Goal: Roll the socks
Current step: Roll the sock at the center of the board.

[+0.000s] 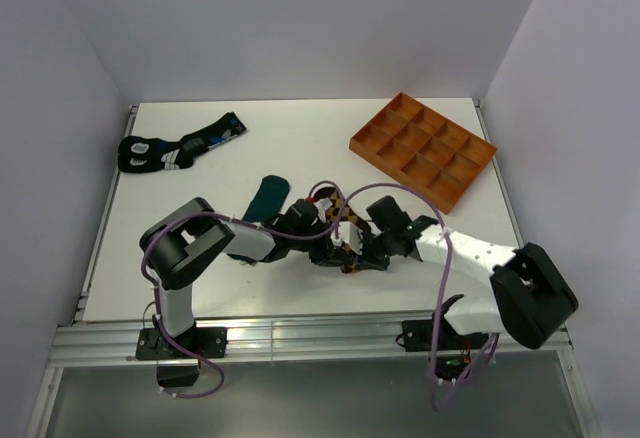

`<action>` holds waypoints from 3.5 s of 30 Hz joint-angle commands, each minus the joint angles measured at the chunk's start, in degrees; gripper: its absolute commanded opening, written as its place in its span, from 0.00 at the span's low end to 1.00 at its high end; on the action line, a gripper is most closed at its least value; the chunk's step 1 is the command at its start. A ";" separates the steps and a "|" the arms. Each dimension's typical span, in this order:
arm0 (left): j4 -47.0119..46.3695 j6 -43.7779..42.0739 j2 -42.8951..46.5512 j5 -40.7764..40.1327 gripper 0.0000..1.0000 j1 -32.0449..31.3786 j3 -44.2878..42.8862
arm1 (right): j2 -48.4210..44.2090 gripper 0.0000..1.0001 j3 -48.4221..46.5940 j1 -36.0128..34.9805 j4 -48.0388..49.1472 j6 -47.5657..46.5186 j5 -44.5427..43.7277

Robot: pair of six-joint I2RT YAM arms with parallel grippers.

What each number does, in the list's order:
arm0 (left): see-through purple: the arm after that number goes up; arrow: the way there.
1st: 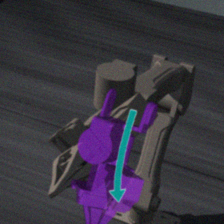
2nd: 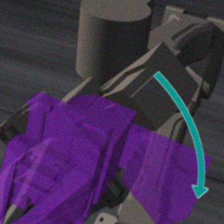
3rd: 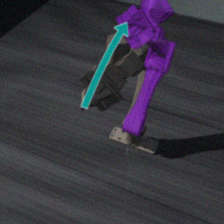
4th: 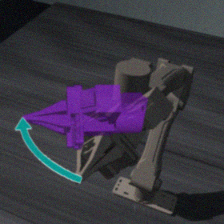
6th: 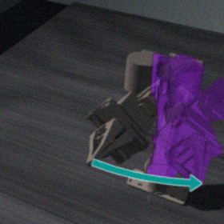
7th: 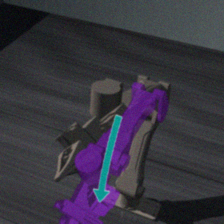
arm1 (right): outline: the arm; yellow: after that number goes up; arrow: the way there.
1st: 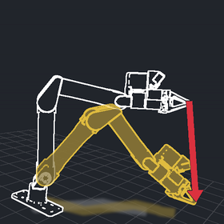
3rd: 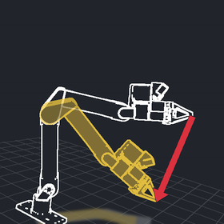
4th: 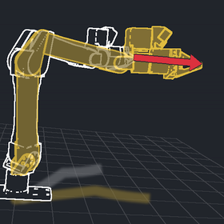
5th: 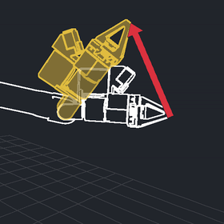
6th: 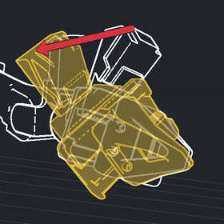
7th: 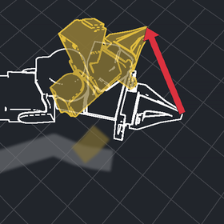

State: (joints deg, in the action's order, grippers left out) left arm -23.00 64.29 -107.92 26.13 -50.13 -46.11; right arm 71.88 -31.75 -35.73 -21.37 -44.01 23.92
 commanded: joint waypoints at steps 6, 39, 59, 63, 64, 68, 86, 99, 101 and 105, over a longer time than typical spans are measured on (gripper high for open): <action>-1.95 1.28 2.27 -10.22 0.24 -1.64 3.21 | 17.04 0.04 -15.16 9.78 -19.93 -5.82 11.58; -25.60 -38.27 6.50 -13.39 0.52 -8.67 8.76 | 46.60 0.05 -37.16 16.83 -43.85 -8.29 19.84; -22.09 -36.08 -0.45 -10.66 0.26 -8.58 5.76 | 47.92 0.09 -39.18 18.15 -44.03 -6.53 21.52; -17.10 -33.45 -0.19 -11.88 0.08 -8.58 4.89 | 45.99 0.12 -38.04 18.06 -40.27 -4.16 20.12; -14.64 -32.83 -0.62 -12.33 0.04 -8.67 4.10 | 44.16 0.12 -36.73 18.15 -39.03 -3.63 19.50; -6.01 -29.23 -1.59 -13.21 0.00 -8.58 0.49 | 37.91 0.27 -32.33 18.15 -31.03 1.28 15.20; 3.31 -17.36 -0.45 -4.70 0.00 -5.68 -0.56 | 14.27 0.55 -20.91 21.84 -17.05 8.94 6.84; 21.41 -16.74 -4.58 6.03 0.00 -2.78 -12.42 | -6.12 0.53 -7.90 20.62 -13.35 -0.90 7.46; 24.74 -17.27 -5.72 7.26 0.00 -1.82 -14.26 | -8.06 0.53 -6.49 17.73 -12.83 -1.87 5.80; 28.62 -18.23 -7.13 8.85 0.00 -0.32 -16.82 | -13.24 0.53 -2.37 10.87 -10.46 -1.87 3.06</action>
State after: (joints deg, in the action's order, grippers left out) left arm -3.51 48.25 -112.95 33.39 -51.33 -61.19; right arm 61.98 -36.12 -20.97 -34.85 -43.99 28.95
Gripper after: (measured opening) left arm 0.165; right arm 0.531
